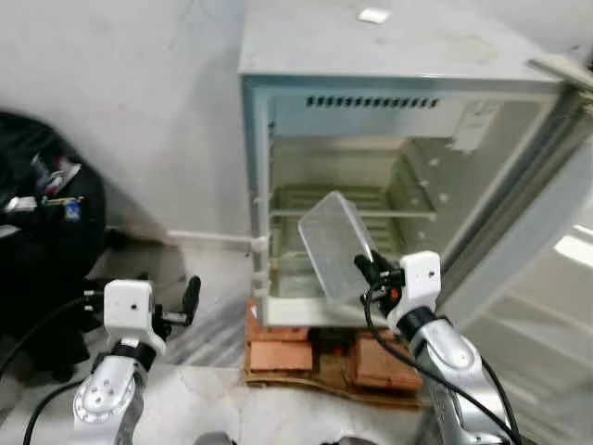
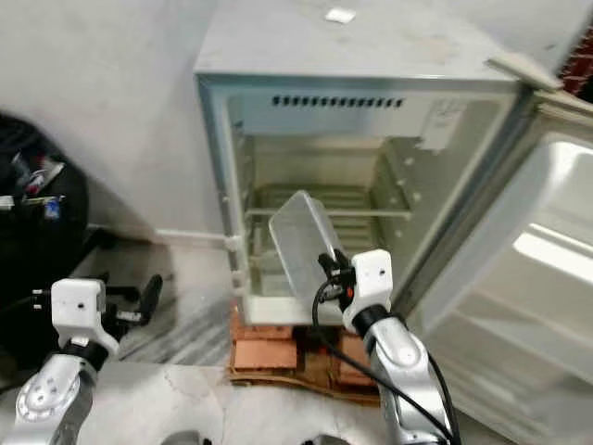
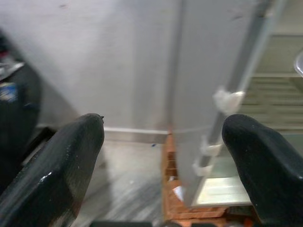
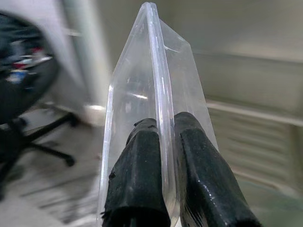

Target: Restocking fridge

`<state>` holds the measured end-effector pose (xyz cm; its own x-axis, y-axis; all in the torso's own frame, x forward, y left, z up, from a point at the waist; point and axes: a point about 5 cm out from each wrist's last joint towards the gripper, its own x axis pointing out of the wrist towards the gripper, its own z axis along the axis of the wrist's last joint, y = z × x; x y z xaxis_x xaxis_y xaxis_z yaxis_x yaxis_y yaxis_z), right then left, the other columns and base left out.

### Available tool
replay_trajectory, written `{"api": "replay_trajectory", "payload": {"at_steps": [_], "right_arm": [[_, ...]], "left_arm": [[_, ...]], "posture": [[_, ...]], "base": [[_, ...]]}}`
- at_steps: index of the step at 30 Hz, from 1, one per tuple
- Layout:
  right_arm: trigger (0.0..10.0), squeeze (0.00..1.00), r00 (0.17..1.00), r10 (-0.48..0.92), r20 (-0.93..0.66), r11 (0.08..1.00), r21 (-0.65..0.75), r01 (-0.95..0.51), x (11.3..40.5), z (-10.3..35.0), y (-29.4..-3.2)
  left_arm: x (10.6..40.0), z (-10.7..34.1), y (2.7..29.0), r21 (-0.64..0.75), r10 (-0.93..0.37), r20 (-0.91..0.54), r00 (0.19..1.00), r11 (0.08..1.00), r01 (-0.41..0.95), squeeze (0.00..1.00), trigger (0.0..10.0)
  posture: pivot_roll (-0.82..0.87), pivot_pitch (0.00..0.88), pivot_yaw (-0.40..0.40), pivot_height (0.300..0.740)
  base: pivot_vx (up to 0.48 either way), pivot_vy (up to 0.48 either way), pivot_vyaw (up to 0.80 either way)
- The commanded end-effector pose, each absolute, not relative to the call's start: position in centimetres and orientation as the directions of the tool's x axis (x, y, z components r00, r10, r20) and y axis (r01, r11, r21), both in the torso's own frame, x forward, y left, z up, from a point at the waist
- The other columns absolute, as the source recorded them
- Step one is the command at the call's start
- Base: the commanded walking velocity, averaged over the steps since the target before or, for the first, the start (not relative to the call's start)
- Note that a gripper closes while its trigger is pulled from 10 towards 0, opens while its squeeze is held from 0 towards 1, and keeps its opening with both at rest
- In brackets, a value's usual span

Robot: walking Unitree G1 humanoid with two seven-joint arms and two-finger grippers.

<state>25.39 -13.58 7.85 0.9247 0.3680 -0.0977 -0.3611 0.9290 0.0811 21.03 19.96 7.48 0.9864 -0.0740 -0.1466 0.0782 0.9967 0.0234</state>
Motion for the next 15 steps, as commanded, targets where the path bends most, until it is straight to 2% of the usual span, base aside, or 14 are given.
{"api": "replay_trajectory", "payload": {"at_steps": [1, 12, 15], "right_arm": [[10.0, 0.0, 0.923, 0.376, -0.085, 0.925, 0.088, -0.369, 25.46, 8.3, -13.48], [10.0, 0.0, 0.924, 0.371, -0.09, 0.926, 0.104, -0.362, 25.61, 8.34, -13.34], [10.0, 0.0, 0.925, 0.369, -0.089, 0.928, 0.101, -0.36, 25.67, 8.39, -13.38]], "left_arm": [[21.0, 7.32, 19.93, 0.02, -0.071, -0.156, 0.985, 0.997, 0.076, 0.0, 10.0], [21.11, 7.23, 19.71, 0.015, -0.083, -0.165, 0.983, 0.996, 0.087, 0.0, 10.0], [21.18, 7.21, 19.6, 0.015, -0.087, -0.165, 0.982, 0.996, 0.091, 0.0, 10.0]], "posture": [[0.09, 0.033, -0.043, 0.74], [0.08, 0.036, -0.042, 0.74], [0.08, 0.04, -0.041, 0.74]], "base": [[0.0, 0.0, 0.0], [0.0, 0.0, 0.0], [0.267, 0.0, 0.0]]}}
